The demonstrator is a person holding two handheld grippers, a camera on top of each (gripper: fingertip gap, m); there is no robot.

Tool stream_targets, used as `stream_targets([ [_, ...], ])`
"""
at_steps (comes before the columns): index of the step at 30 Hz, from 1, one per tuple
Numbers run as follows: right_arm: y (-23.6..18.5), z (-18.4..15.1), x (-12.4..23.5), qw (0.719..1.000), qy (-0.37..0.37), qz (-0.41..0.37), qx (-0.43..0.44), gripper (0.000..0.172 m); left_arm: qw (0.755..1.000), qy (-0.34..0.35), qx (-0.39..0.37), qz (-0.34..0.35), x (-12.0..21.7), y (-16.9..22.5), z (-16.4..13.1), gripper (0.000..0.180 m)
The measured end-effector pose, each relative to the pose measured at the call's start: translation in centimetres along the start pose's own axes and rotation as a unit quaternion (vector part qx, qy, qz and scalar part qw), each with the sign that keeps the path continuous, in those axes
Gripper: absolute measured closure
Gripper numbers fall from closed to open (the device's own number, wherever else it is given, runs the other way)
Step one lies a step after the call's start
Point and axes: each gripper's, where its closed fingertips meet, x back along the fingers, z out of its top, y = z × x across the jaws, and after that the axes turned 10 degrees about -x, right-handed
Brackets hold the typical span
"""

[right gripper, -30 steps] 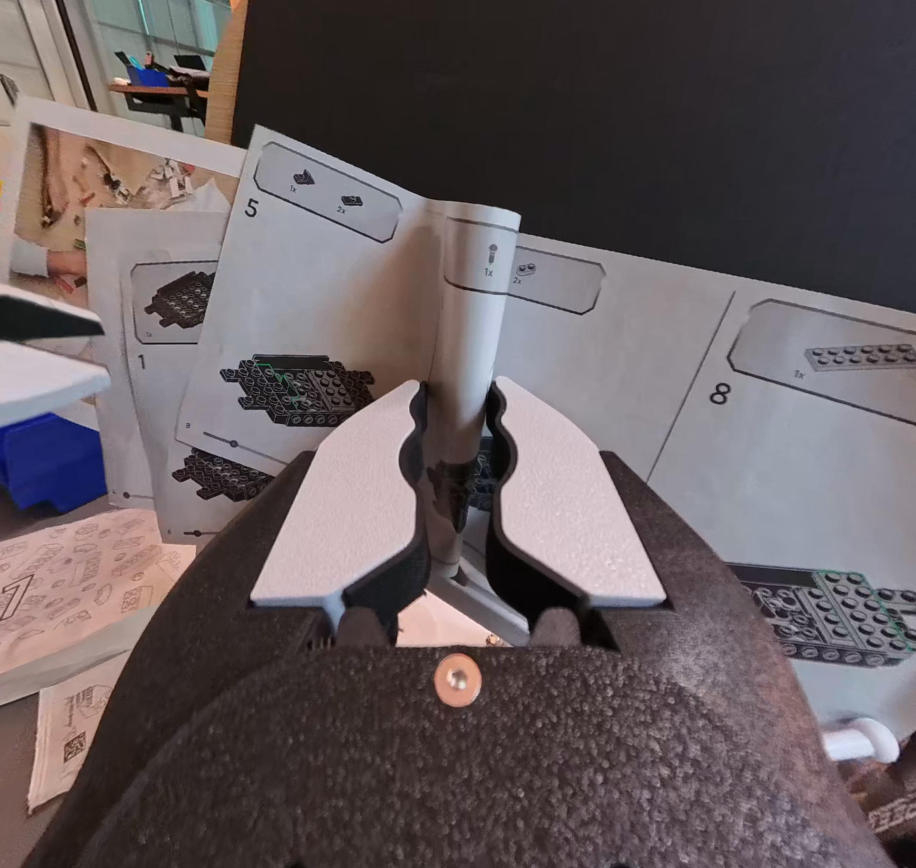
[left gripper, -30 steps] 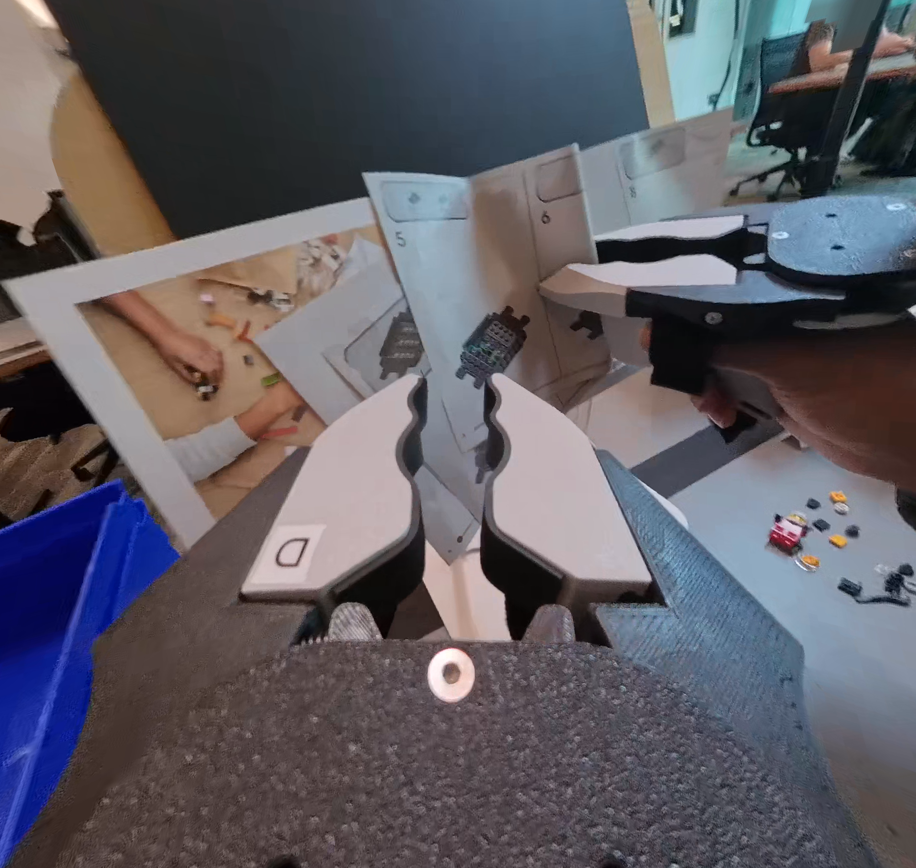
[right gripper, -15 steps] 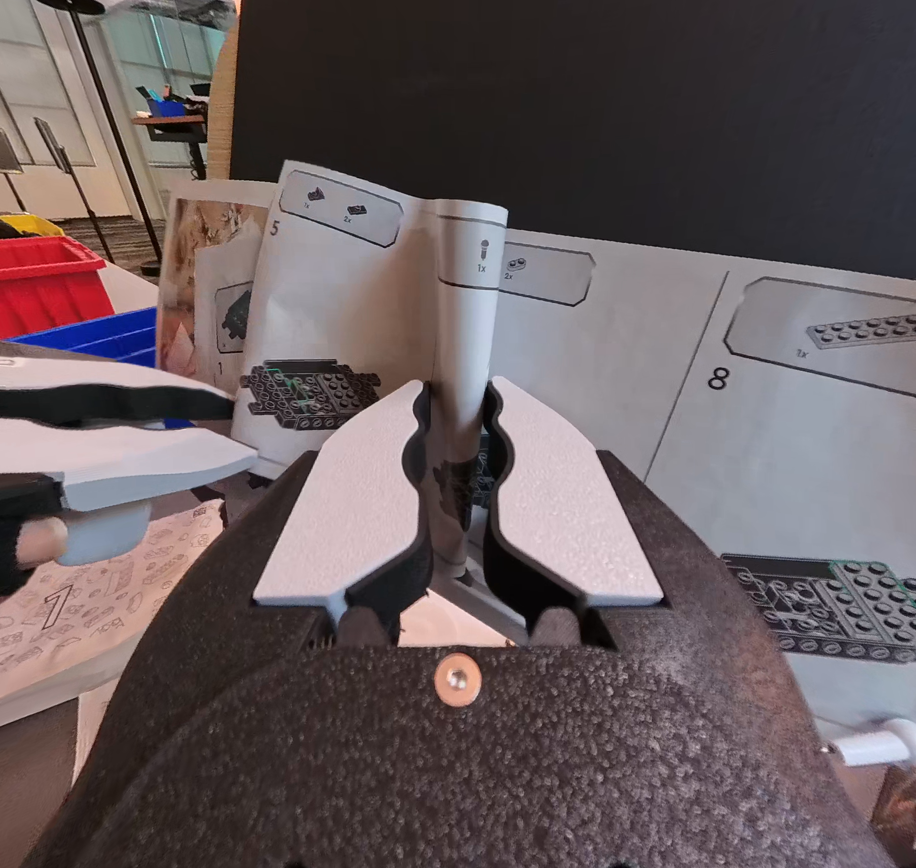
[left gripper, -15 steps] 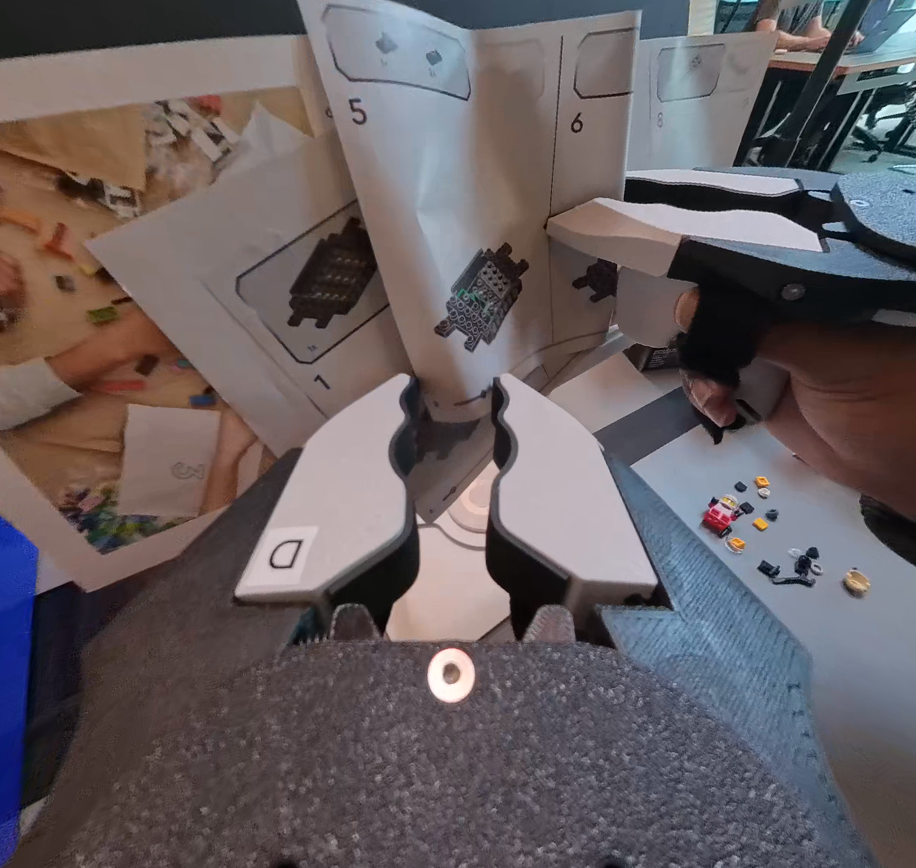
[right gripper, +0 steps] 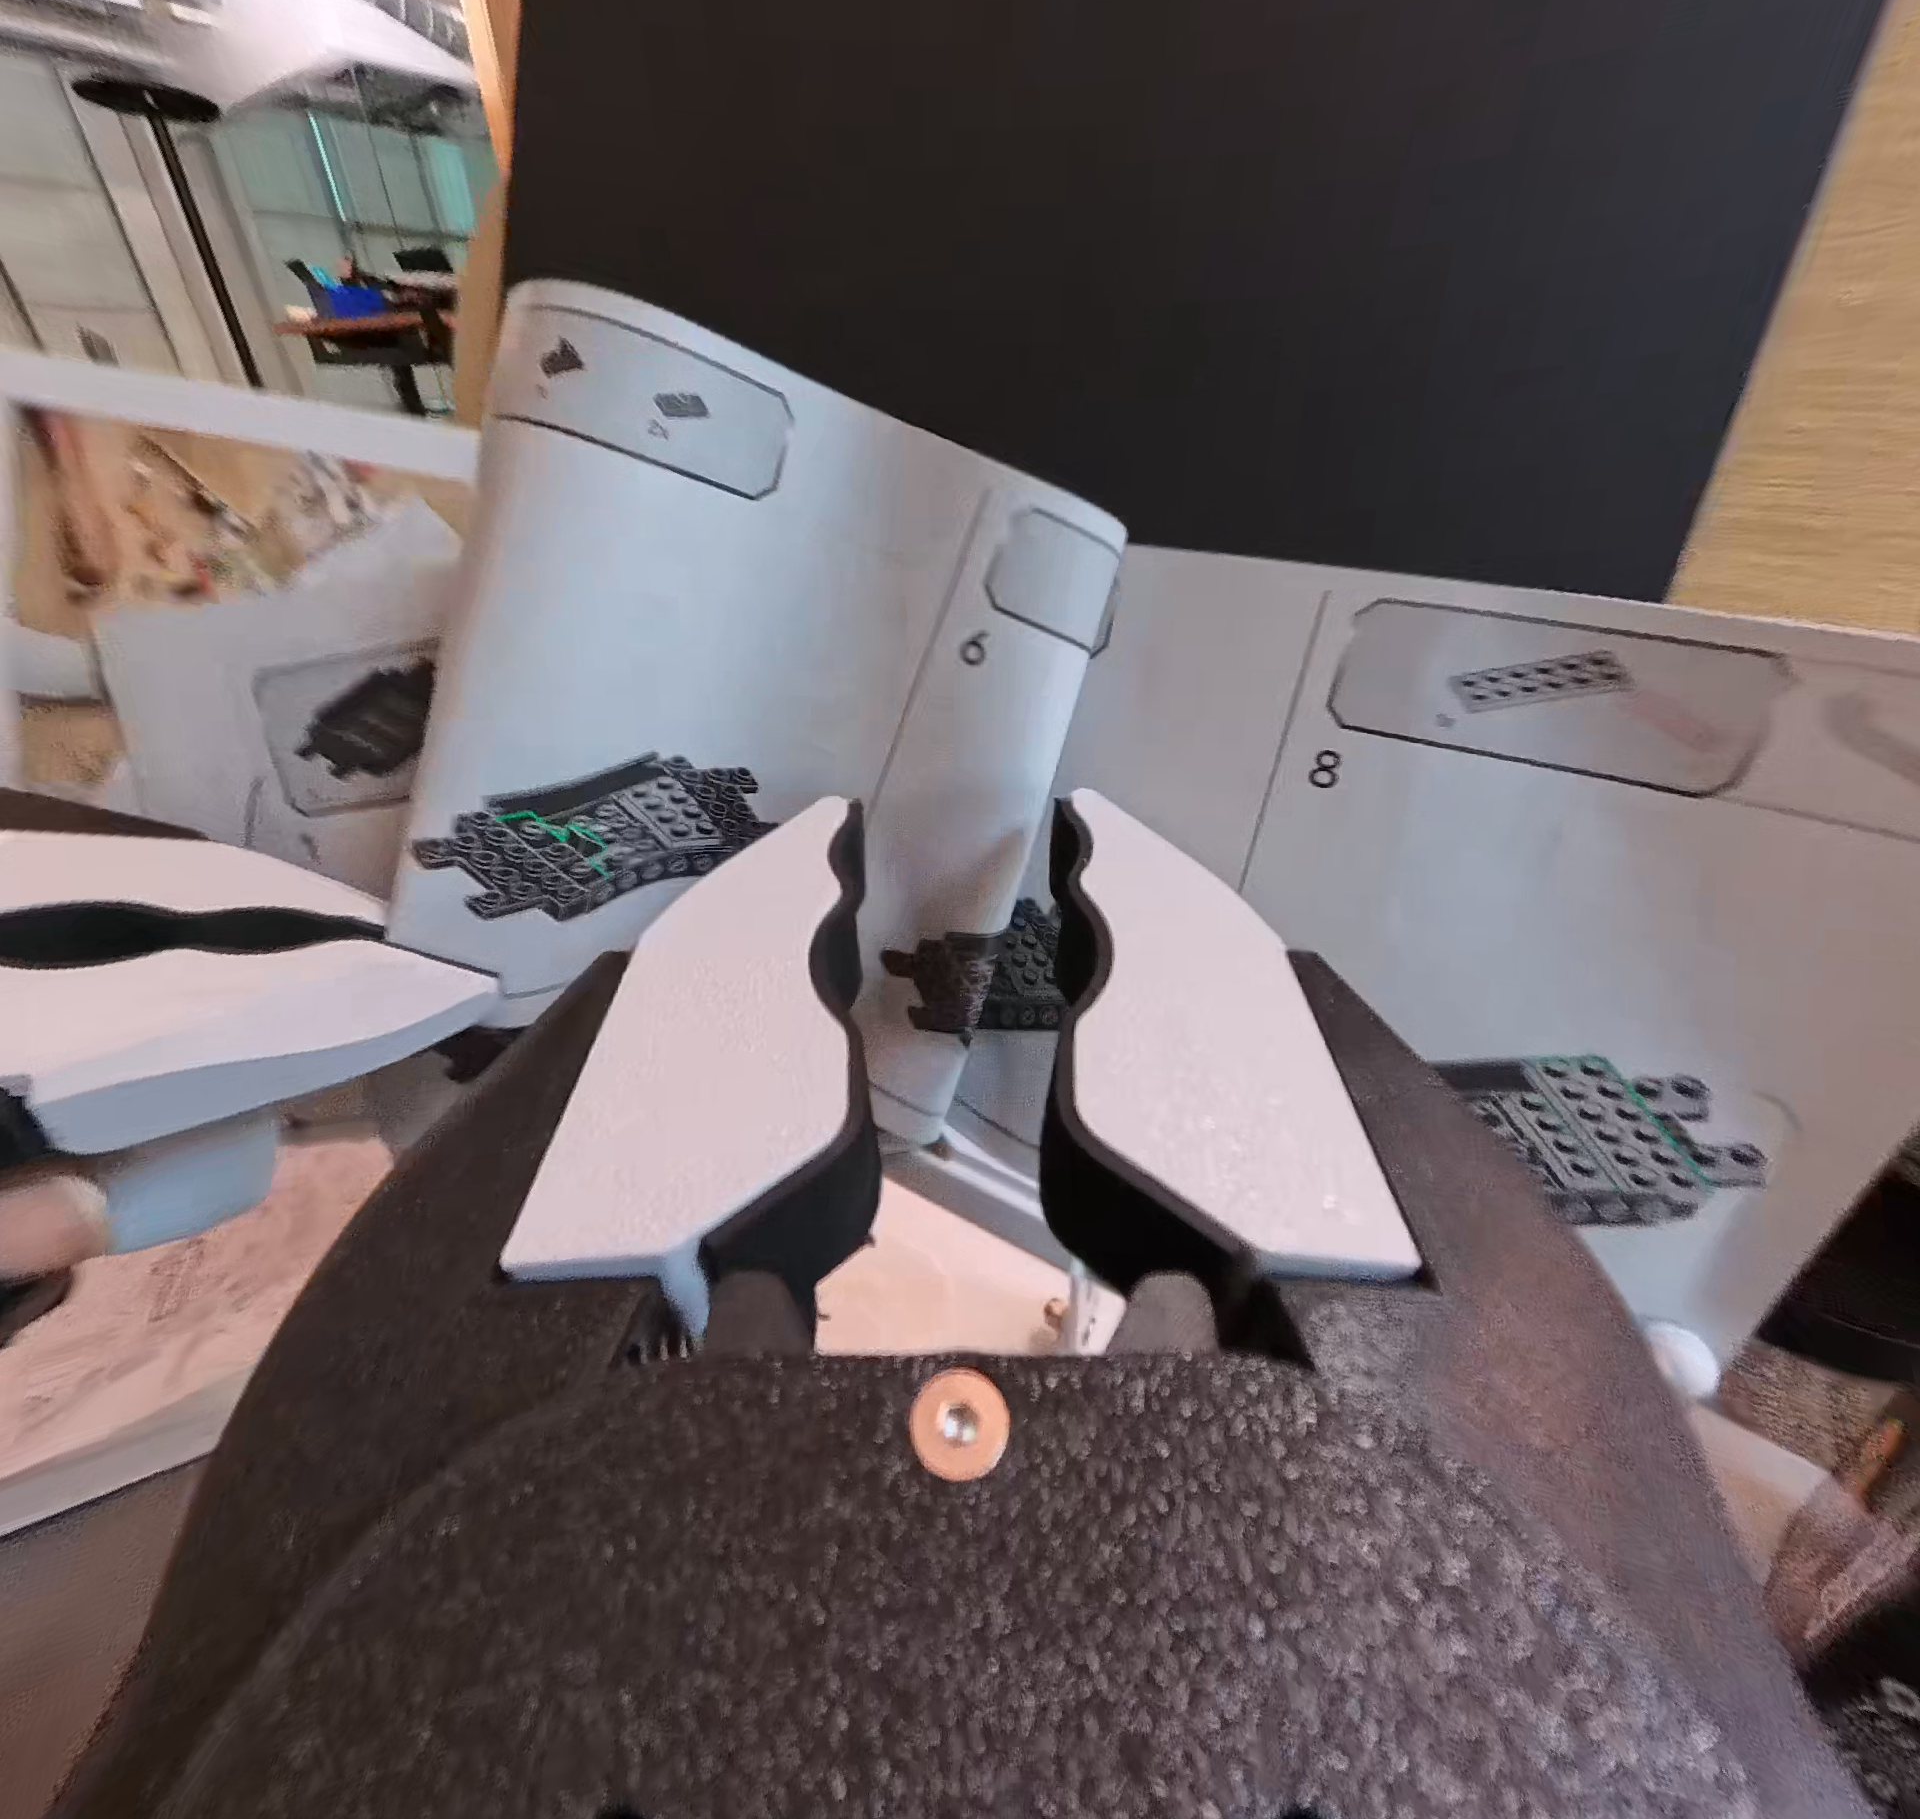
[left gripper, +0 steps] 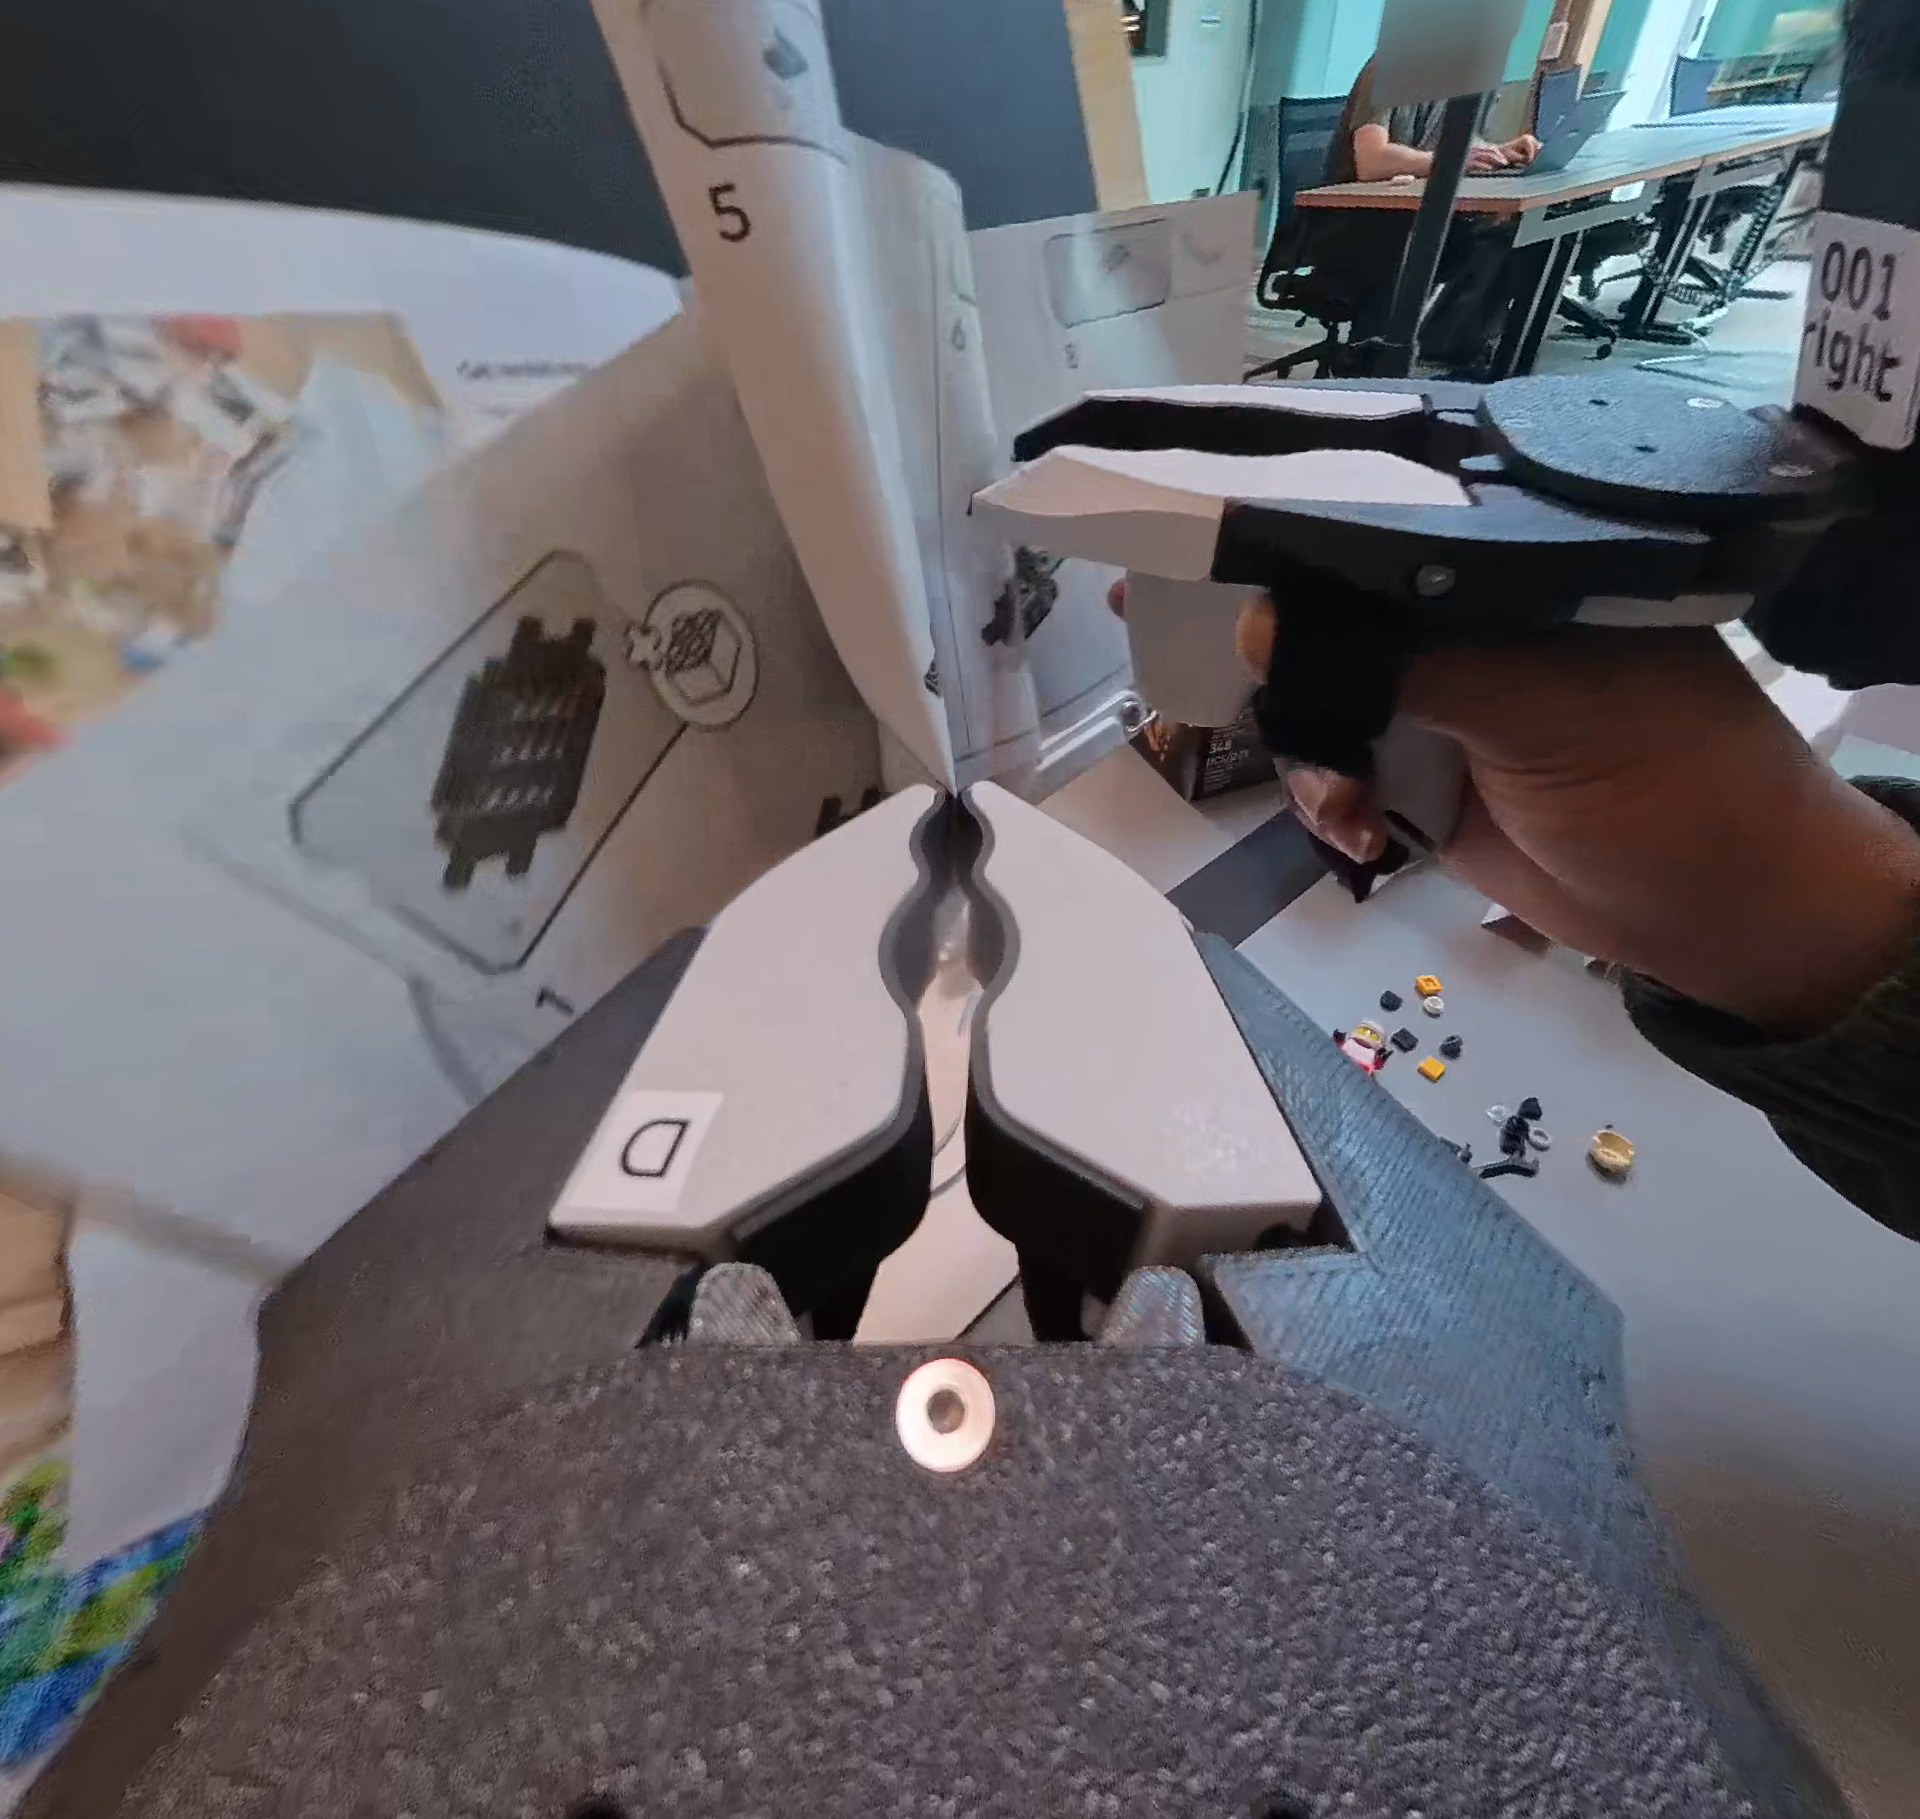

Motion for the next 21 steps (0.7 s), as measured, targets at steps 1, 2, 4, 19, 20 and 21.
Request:
stream_targets([
  [1,-0.2,0.4,0.7,1.0,0.008,0.006,-0.008,0.135,1.0,0.001,-0.007,-0.001,-0.1,0.4,0.3,0.18],
  [2,-0.6,0.9,1.4,1.0,0.017,0.015,-0.013,0.132,1.0,0.002,-0.015,-0.001,-0.2,0.7,0.5,0.18],
  [4,-1.7,1.7,2.9,0.999,0.03,0.038,-0.015,0.128,1.0,0.001,-0.031,-0.005,-0.6,1.5,0.9,0.18],
  [19,-4.2,1.6,4.8,0.992,-0.077,0.101,-0.025,0.14,0.994,0.002,-0.101,-0.045,-3.2,6.3,1.5,0.18],
  [20,-3.7,1.4,4.8,0.993,-0.077,0.087,-0.008,0.15,0.993,0.0,-0.105,-0.046,-3.3,6.5,1.4,0.18],
  [21,-3.2,1.4,4.8,0.995,-0.074,0.073,0.007,0.155,0.993,0.0,-0.108,-0.047,-3.4,6.6,1.4,0.18],
])
